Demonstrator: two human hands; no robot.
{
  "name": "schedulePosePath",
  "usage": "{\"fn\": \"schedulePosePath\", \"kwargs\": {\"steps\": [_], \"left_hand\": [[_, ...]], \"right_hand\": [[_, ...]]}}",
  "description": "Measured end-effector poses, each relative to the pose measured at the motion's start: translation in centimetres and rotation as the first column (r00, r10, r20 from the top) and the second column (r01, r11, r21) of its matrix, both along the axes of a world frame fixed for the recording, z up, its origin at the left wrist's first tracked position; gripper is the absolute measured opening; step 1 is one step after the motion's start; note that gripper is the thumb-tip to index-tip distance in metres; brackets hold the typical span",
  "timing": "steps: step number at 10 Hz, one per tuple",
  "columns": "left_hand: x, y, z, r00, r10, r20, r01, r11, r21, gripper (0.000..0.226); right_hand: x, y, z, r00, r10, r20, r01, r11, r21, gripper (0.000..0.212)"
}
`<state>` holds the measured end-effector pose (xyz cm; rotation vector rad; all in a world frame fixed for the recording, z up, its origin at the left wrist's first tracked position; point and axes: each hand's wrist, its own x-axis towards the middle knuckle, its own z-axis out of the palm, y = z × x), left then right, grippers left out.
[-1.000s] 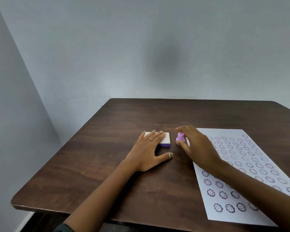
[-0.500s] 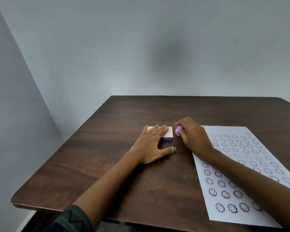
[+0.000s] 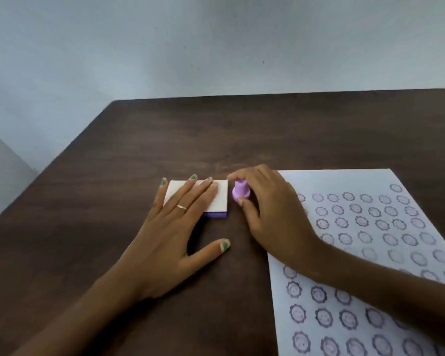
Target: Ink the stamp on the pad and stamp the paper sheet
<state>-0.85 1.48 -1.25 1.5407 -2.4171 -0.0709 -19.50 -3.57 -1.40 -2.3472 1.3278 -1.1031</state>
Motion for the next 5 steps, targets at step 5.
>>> {"fn": "schedulePosePath", "kwargs": {"steps": [5], "left_hand": [[-1.1, 0.5, 3.6, 0.991, 0.131, -0.038, -0.119, 0.966, 0.228, 0.079]], "right_hand": [[0.3, 1.6, 4.5, 0.99, -0.142, -0.008, 0.133, 0.909, 0.395, 0.059]]}}
